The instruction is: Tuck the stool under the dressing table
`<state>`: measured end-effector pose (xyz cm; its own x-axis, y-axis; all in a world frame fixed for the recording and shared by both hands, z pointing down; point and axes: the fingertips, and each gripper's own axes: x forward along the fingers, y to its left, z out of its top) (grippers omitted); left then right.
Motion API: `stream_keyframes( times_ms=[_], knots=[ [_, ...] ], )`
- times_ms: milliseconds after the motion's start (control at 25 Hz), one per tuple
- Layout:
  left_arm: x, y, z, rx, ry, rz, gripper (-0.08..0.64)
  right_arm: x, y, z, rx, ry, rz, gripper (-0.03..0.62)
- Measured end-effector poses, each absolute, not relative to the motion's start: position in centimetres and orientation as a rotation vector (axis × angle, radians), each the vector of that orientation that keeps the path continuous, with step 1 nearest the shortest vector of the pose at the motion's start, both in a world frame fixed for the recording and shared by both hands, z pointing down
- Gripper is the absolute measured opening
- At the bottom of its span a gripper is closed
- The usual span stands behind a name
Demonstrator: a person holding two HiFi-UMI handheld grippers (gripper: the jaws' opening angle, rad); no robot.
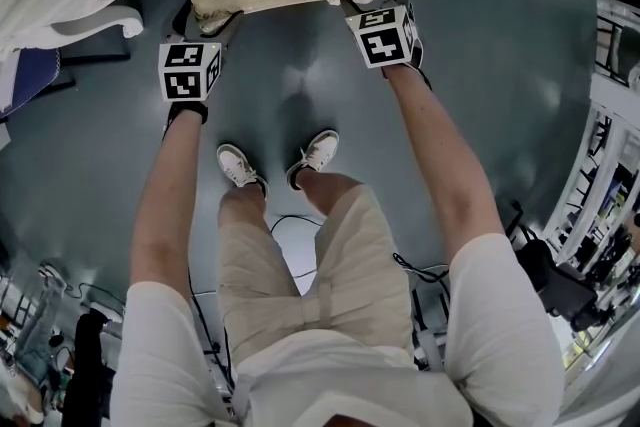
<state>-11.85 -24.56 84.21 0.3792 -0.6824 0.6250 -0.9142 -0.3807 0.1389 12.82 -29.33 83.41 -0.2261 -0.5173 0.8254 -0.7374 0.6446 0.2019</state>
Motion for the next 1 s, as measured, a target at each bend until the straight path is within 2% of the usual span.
stream_keyframes(
  times_ms=[1000],
  knots=[
    [-13.0,-29.5,84.4,2.181,-1.398,0.609,0.439,11.7,-34.4,83.4,1.022,-1.908,0.272,0.291]
  ],
)
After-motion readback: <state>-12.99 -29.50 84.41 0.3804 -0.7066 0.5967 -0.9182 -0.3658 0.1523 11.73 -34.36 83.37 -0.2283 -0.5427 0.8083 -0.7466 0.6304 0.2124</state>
